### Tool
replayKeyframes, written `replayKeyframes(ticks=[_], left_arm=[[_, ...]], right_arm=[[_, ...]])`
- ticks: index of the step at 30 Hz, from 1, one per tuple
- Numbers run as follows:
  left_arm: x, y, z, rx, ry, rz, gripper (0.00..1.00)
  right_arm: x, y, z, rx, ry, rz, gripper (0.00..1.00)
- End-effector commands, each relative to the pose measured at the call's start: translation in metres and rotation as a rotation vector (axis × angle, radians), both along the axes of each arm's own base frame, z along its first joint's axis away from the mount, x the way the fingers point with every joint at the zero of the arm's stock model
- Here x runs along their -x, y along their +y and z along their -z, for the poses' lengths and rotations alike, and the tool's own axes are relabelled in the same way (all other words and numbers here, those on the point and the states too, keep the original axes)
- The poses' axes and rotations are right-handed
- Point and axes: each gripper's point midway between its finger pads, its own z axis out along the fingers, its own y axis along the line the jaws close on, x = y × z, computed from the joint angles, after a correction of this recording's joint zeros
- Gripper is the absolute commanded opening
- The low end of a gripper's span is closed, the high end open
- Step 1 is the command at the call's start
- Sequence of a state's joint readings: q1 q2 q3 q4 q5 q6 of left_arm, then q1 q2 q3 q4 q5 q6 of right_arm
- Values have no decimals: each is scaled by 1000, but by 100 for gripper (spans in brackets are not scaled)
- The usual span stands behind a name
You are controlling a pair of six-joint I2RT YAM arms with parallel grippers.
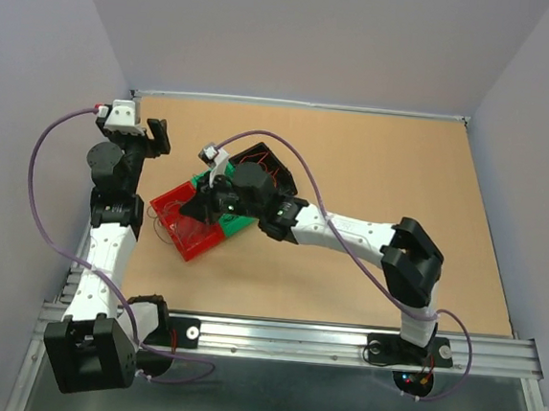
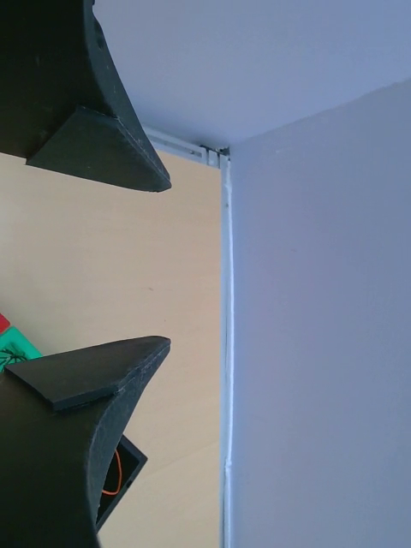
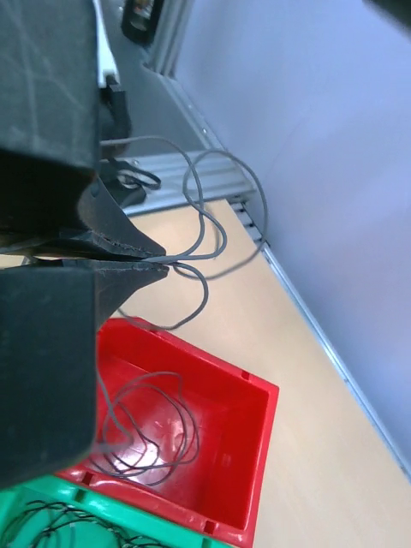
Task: Untangle the cables
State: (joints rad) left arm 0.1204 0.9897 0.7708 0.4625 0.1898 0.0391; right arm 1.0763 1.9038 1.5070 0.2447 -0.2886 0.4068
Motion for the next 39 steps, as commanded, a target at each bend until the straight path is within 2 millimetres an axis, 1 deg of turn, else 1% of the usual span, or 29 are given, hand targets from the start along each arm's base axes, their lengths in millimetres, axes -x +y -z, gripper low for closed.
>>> replayKeyframes(ticks=[1,3,4,6,7,11,12,13,14,15,17,18,19,22,23,24,26,27,28,29,31,32,33,34,35,36,37,38,39], left_arm=[[14,7,-32,10,-132,-7,79],[16,9,-32,8,-134,-12,79],[16,8,-31,7,-130,-4,79],[16,7,-31,5,-131,3,79],[16,4,-30,27,-129,20,79],[13,0,-26,24,-118,47,79],[12,-1,-25,23,-118,51,79],[12,-2,-23,17,-114,62,79],[12,-4,-23,14,-114,68,79],[12,-6,-22,11,-115,79,79],[11,-6,-21,6,-118,84,79],[10,-6,-20,6,-114,82,79],[9,-5,-19,5,-111,81,79],[3,-4,-14,8,-95,77,79],[2,-4,-13,10,-90,79,79],[0,-4,-10,11,-82,82,79],[-2,-5,-8,13,-74,91,79],[-4,-6,-5,14,-68,97,79],[-5,-7,-5,14,-65,101,79],[-6,-8,-4,13,-62,104,79],[-8,-10,0,13,-54,110,79],[-9,-12,2,15,-50,116,79],[-10,-14,3,17,-46,116,79],[-13,-17,8,-4,-36,116,79],[-15,-20,11,-8,-28,118,79],[-19,-22,14,-15,-19,115,79],[-21,-25,16,-28,-13,118,79],[-23,-28,19,-28,-5,113,79],[-25,-30,21,-33,1,114,79]], right_arm=[[-16,28,3,-22,24,-8,0],[-25,35,18,4,22,18,1],[-35,39,34,29,25,49,0],[-50,38,50,69,19,122,1],[-56,37,65,95,25,145,0],[-90,18,99,163,68,277,1],[-98,14,104,177,78,312,1],[-108,4,133,270,87,373,1],[-111,1,144,322,77,386,1],[-115,-2,146,395,45,407,1],[-114,-3,164,482,7,413,1],[-113,-5,182,544,-35,405,0],[-105,-1,184,582,-80,418,0],[-93,5,192,687,-196,443,0],[-92,4,199,723,-207,446,1],[-90,-4,207,786,-207,442,0],[-96,-15,226,865,-221,483,1],[-102,-31,235,923,-233,529,0],[-104,-38,238,938,-225,544,0],[-100,-55,255,986,-199,540,1],[-106,-76,260,978,-93,556,1],[-109,-82,243,946,-65,572,1],[-107,-99,252,972,-34,577,1],[-118,-108,247,948,-15,609,1],[-121,-111,238,922,-13,613,0],[-123,-112,218,875,-19,614,4],[-123,-114,216,845,-34,603,11],[-122,-112,209,815,-39,591,20],[-120,-107,201,784,-43,574,36]])
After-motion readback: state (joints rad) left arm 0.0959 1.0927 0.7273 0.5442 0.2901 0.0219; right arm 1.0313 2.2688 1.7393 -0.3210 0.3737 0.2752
